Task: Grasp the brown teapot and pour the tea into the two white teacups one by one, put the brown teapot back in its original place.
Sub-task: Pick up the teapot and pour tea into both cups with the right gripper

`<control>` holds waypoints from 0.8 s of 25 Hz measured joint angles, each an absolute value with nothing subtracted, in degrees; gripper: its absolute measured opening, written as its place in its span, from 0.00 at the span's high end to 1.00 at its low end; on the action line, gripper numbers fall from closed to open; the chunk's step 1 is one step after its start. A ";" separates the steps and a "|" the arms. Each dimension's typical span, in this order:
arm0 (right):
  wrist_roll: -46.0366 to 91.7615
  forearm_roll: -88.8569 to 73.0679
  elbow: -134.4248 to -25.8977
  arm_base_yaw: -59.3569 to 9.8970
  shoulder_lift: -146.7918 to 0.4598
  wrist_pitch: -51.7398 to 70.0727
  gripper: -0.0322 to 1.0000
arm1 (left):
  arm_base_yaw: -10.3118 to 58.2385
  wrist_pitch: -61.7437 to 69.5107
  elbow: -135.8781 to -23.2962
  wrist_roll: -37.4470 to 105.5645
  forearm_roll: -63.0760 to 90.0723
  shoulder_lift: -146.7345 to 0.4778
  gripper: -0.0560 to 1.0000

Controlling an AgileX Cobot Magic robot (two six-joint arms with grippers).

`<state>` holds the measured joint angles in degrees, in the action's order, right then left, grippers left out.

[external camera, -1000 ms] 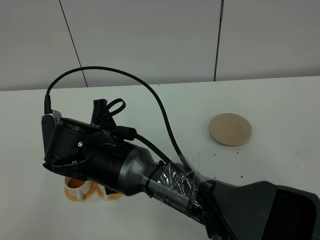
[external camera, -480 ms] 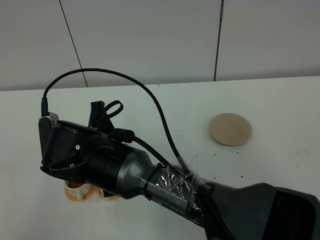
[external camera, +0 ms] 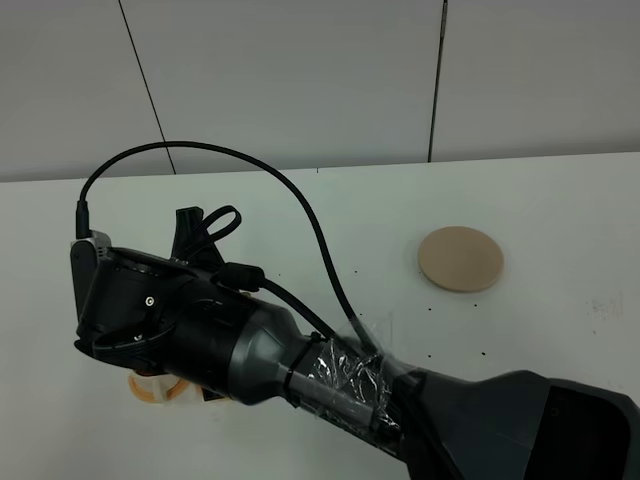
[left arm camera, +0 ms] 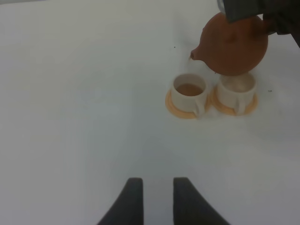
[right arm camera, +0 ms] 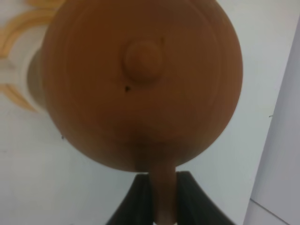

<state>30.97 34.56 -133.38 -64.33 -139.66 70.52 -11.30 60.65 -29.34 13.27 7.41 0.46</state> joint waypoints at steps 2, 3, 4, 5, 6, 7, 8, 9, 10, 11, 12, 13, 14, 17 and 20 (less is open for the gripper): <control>31.03 34.56 -133.38 -64.33 -139.66 70.52 0.88 | -11.30 60.65 -29.34 13.27 7.41 0.46 0.73; 31.03 34.56 -133.38 -64.33 -139.66 70.52 0.88 | -11.30 60.65 -29.34 13.27 7.41 0.46 0.73; 31.03 34.56 -133.38 -64.33 -139.66 70.52 0.88 | -11.30 60.65 -29.34 13.27 7.41 0.46 0.73; 31.03 34.56 -133.38 -64.33 -139.66 70.52 0.88 | -11.30 60.65 -29.34 13.27 7.41 0.46 0.73; 31.03 34.56 -133.38 -64.33 -139.66 70.52 0.88 | -11.30 60.65 -29.34 13.27 7.41 0.46 0.73; 31.03 34.56 -133.38 -64.33 -139.66 70.52 0.88 | -11.30 60.65 -29.34 13.27 7.41 0.46 0.73; 31.03 34.56 -133.38 -64.33 -139.66 70.52 0.88 | -11.30 60.65 -29.34 13.27 7.41 0.46 0.73; 31.03 34.56 -133.38 -64.33 -139.66 70.52 0.88 | -11.30 60.65 -29.34 13.27 7.41 0.46 0.73; 31.03 34.56 -133.38 -64.33 -139.66 70.52 0.88 | -11.30 60.65 -29.34 13.27 7.41 0.46 0.73; 31.03 34.56 -133.38 -64.33 -139.66 70.52 0.88 | -11.30 60.65 -29.34 13.27 7.41 0.46 0.73; 31.03 34.56 -133.38 -64.33 -139.66 70.52 0.88 | -11.30 60.65 -29.34 13.27 7.41 0.46 0.73; 31.03 34.56 -133.38 -64.33 -139.66 70.52 0.88 | -11.30 60.65 -29.34 13.27 7.41 0.46 0.73; 31.03 34.56 -133.38 -64.33 -139.66 70.52 0.88 | -11.30 60.65 -29.34 13.27 7.41 0.46 0.73; 31.03 34.56 -133.38 -64.33 -139.66 70.52 0.88 | -11.30 60.65 -29.34 13.27 7.41 0.46 0.73; 31.03 34.56 -133.38 -64.33 -139.66 70.52 0.88 | -11.30 60.65 -29.34 13.27 7.41 0.46 0.73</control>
